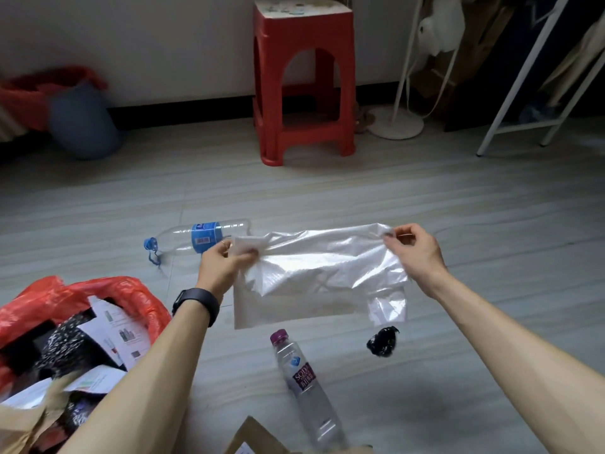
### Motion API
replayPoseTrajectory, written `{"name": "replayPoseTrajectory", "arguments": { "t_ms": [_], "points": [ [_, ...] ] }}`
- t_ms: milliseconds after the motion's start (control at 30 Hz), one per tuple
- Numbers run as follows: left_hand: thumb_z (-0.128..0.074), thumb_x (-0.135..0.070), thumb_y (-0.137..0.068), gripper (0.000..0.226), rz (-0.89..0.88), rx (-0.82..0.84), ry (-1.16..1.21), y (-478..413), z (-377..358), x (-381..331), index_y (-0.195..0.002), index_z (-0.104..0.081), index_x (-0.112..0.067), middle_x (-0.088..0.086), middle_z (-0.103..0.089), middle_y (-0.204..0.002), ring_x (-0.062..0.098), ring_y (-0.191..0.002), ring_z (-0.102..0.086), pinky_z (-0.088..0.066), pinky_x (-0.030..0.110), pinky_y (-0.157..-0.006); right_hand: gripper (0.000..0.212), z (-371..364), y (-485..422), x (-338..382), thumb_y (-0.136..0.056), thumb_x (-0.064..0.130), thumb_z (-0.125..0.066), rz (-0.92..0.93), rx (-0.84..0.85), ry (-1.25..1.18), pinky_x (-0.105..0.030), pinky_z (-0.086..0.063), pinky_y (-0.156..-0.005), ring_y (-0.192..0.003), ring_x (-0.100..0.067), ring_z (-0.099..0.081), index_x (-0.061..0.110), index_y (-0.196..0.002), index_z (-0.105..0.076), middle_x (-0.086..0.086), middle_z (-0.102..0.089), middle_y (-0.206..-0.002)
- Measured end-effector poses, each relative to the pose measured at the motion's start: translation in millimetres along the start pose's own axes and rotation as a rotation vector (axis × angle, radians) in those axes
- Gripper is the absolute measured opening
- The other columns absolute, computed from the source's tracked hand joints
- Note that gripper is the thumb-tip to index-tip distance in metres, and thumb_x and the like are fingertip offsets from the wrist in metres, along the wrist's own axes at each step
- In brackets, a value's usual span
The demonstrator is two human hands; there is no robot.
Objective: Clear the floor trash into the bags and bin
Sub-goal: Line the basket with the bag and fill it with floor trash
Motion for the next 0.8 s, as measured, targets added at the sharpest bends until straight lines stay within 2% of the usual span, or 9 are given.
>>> {"name": "replayPoseTrajectory", "arguments": {
  "t_ms": [67,133,233,300,433,500,600,700,800],
  "points": [
    [-0.074,-0.010,-0.084,0.014,0.089,0.038,0.133,2,-2,2,-0.097,-0.069,-0.011,0.003,-0.067,-0.085,0.018,-0.074,-0.060,-0.049,0.028,-0.059,0.042,0,-3,-5,-0.076,0.026,-0.084,-0.207,0.155,-0.190,-0.036,-0.048,-0.094,-0.105,-0.022,-0.063,0.015,-0.112,-0.063,-0.006,-0.067,-0.118],
    [-0.069,-0.009,-0.089,0.014,0.131,0.067,0.124,4,-3,5,-0.101,-0.066,-0.005,0.007,-0.064,-0.086,0.020,-0.074,-0.059,-0.049,0.030,-0.061,0.071,-1,2,-9,-0.068,0.022,-0.089,-0.417,0.458,-0.282,-0.036,-0.047,-0.099,-0.113,-0.025,-0.063,0.001,-0.128,-0.057,-0.008,-0.066,-0.123],
    [-0.062,-0.004,-0.093,0.021,0.158,0.035,0.170,2,-4,6,-0.113,-0.062,0.002,0.015,-0.065,-0.099,0.026,-0.087,-0.061,-0.053,0.042,-0.082,0.054,-4,14,-17,-0.070,0.002,-0.083,-0.527,0.643,-0.236,-0.030,-0.059,-0.074,-0.095,-0.025,-0.072,-0.006,-0.119,-0.062,-0.015,-0.073,-0.109],
    [-0.062,-0.007,-0.094,0.024,0.151,0.038,0.177,-1,-3,6,-0.117,-0.061,-0.002,0.016,-0.066,-0.107,0.025,-0.094,-0.062,-0.053,0.042,-0.089,0.038,-5,15,-21,-0.077,-0.002,-0.078,-0.513,0.564,-0.195,-0.027,-0.058,-0.064,-0.082,-0.021,-0.074,-0.005,-0.113,-0.066,-0.014,-0.075,-0.100],
    [-0.080,-0.030,-0.080,0.055,0.327,0.264,0.062,5,-3,17,-0.124,-0.049,-0.020,0.008,-0.068,-0.115,0.023,-0.093,-0.069,-0.058,0.036,-0.063,0.015,-6,6,-19,-0.085,0.005,-0.074,-0.412,0.288,-0.232,-0.028,-0.053,-0.049,-0.061,-0.017,-0.069,0.004,-0.098,-0.068,-0.010,-0.073,-0.086],
    [-0.085,-0.022,-0.074,0.058,0.407,0.311,-0.023,10,-2,26,-0.119,-0.049,-0.020,0.010,-0.068,-0.110,0.025,-0.082,-0.072,-0.058,0.036,-0.060,0.015,-5,5,-18,-0.088,0.010,-0.072,-0.392,0.212,-0.251,-0.028,-0.052,-0.048,-0.057,-0.015,-0.066,0.009,-0.102,-0.066,-0.007,-0.069,-0.085],
    [-0.075,-0.004,-0.080,0.037,0.360,0.241,-0.022,6,-3,28,-0.113,-0.060,-0.010,0.013,-0.071,-0.102,0.023,-0.067,-0.072,-0.056,0.031,-0.054,0.031,-7,7,-18,-0.087,0.024,-0.075,-0.396,0.285,-0.305,-0.036,-0.057,-0.062,-0.077,-0.023,-0.069,0.013,-0.114,-0.062,-0.010,-0.072,-0.101],
    [-0.066,0.000,-0.086,0.023,0.350,0.206,0.126,1,-4,25,-0.109,-0.064,-0.005,0.014,-0.070,-0.098,0.025,-0.066,-0.071,-0.055,0.030,-0.053,0.053,-12,16,-17,-0.079,0.021,-0.079,-0.522,0.554,-0.465,-0.044,-0.051,-0.098,-0.108,-0.026,-0.064,0.008,-0.127,-0.062,-0.014,-0.068,-0.123],
    [-0.061,0.002,-0.087,0.024,0.380,0.219,0.224,1,-9,21,-0.110,-0.064,-0.005,0.013,-0.068,-0.098,0.027,-0.072,-0.070,-0.057,0.032,-0.057,0.050,-19,27,-18,-0.078,0.009,-0.076,-0.548,0.728,-0.492,-0.038,-0.052,-0.098,-0.110,-0.027,-0.063,0.001,-0.126,-0.064,-0.017,-0.066,-0.123]
  ]
}}
Point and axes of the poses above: each hand's wrist, its own y-axis away from the middle knuckle, its own z-axis out of the back of the hand, x = y × z, the point moved 2 cm from there along -y, towards the middle knuckle
